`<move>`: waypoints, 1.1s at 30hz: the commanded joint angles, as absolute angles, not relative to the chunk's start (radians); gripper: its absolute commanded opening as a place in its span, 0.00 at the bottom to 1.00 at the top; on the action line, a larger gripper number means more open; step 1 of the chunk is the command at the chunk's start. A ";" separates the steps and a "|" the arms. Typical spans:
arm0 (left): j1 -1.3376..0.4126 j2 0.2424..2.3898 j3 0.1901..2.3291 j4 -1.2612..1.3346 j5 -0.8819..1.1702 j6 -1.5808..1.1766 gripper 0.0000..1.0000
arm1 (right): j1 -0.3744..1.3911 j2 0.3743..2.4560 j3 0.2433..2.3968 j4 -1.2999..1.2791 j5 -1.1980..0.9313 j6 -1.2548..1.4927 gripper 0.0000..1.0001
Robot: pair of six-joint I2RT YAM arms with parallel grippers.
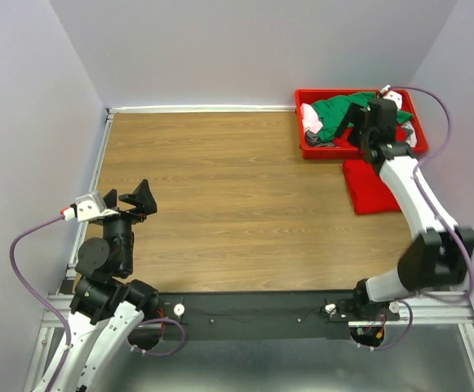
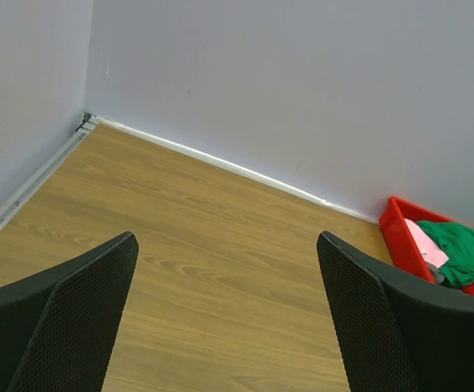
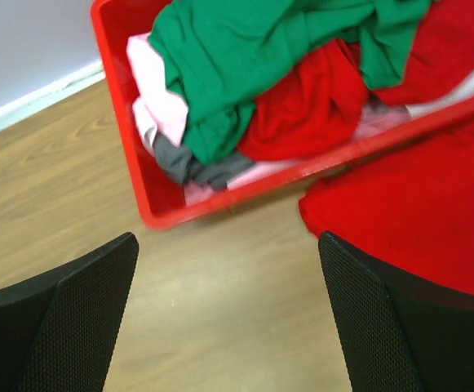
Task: Fold and stack the t-shirts
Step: Grab the tshirt from the pile
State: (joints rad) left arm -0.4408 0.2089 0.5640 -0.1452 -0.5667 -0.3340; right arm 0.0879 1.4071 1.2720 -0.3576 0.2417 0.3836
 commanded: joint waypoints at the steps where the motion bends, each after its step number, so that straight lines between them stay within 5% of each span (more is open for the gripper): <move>1: -0.440 0.210 0.557 -0.100 -0.541 -0.308 0.99 | 0.040 1.625 1.450 -0.290 0.199 0.449 0.95; 8: -0.439 0.216 0.555 -0.092 -0.541 -0.293 0.98 | -0.060 1.962 1.711 -0.249 0.195 0.548 0.73; 23: -0.428 0.245 0.552 -0.087 -0.534 -0.290 0.98 | -0.124 2.333 2.020 -0.216 0.146 0.561 0.69; 25: -0.425 0.250 0.551 -0.086 -0.531 -0.288 0.98 | -0.124 2.375 2.055 -0.215 0.129 0.551 0.63; 28: -0.422 0.258 0.554 -0.086 -0.529 -0.288 0.98 | -0.124 2.358 2.082 -0.215 0.104 0.519 0.35; 33: -0.413 0.259 0.552 -0.083 -0.523 -0.287 0.99 | -0.126 2.185 1.976 -0.216 0.110 0.471 0.14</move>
State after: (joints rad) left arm -0.4240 0.2558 0.5602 -0.1047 -0.5426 -0.2989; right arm -0.1196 2.3329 2.0281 -0.2287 0.1257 0.5167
